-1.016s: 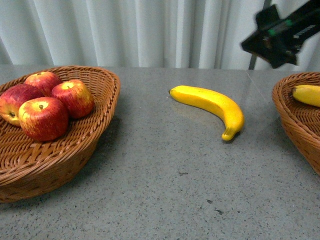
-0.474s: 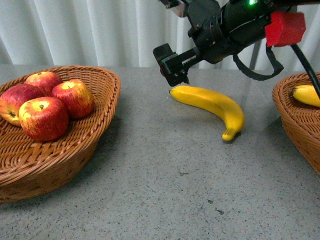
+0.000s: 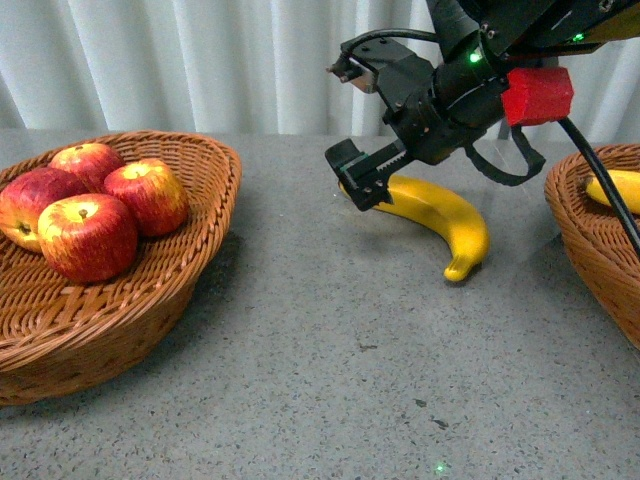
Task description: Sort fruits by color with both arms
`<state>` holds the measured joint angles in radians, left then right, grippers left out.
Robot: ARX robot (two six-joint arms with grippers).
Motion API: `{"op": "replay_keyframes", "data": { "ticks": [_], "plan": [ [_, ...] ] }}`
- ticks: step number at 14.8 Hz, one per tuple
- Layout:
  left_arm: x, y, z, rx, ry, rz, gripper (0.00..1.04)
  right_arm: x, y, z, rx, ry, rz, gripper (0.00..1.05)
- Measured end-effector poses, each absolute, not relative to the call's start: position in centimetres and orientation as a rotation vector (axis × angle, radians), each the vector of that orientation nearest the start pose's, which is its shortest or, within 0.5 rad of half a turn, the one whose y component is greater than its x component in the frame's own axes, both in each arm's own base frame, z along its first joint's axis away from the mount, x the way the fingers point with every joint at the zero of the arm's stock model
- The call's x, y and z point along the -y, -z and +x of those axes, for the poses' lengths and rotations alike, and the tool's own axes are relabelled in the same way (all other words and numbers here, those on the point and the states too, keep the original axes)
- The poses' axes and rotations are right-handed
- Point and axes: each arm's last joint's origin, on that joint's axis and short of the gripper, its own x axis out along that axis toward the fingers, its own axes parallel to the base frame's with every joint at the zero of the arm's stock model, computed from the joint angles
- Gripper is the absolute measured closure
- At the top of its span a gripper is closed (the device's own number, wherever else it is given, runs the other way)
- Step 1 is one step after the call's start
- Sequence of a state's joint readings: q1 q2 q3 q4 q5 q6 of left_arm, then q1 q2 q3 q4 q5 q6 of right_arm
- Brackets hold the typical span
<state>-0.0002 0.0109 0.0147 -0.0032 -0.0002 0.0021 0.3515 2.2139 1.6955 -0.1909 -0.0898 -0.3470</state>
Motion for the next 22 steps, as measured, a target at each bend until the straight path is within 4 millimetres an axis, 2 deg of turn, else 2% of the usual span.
{"op": "replay_keyframes", "data": {
  "ticks": [3, 7, 8, 12, 14, 15, 17, 19, 20, 21, 22],
  "plan": [
    [0.0, -16.7, 9.7, 0.0, 0.0, 0.002, 0.07, -16.0, -17.6, 46.7, -0.702, -0.512, -0.43, 0.07],
    [0.0, -16.7, 9.7, 0.0, 0.0, 0.002, 0.07, -16.5, -16.2, 46.6, -0.795, -0.508, -0.452, 0.07],
    [0.0, -16.7, 9.7, 0.001, 0.0, 0.002, 0.07, -16.6, -16.3, 46.6, -0.804, -0.501, -0.46, 0.11],
    [0.0, -16.7, 9.7, 0.0, 0.0, 0.002, 0.07, -17.0, -16.4, 46.7, -0.777, -0.499, -0.448, 0.53],
    [0.0, -16.7, 9.7, 0.0, 0.0, 0.002, 0.07, -17.1, -17.1, 47.2, -0.704, -0.525, -0.363, 0.71],
    [0.0, -16.7, 9.7, 0.001, 0.0, 0.002, 0.07, -16.9, -17.9, 47.2, -0.657, -0.541, -0.3, 0.73],
    [0.0, -16.7, 9.7, 0.0, 0.0, 0.002, 0.07, -16.2, -21.4, 46.4, -0.518, -0.586, -0.147, 0.73],
    [0.0, -16.7, 9.7, 0.0, 0.0, 0.002, 0.07, -13.4, -26.6, 44.3, -0.326, -0.621, 0.021, 0.73],
    [0.0, -16.7, 9.7, 0.001, 0.0, 0.002, 0.07, -11.6, -28.1, 43.0, -0.271, -0.621, 0.054, 0.73],
    [0.0, -16.7, 9.7, 0.0, 0.0, 0.002, 0.07, -9.3, -28.8, 41.4, -0.259, -0.6, 0.078, 0.73],
    [0.0, -16.7, 9.7, 0.0, 0.0, 0.002, 0.07, -4.6, -27.5, 38.6, -0.309, -0.504, 0.075, 0.73]
  ]
}}
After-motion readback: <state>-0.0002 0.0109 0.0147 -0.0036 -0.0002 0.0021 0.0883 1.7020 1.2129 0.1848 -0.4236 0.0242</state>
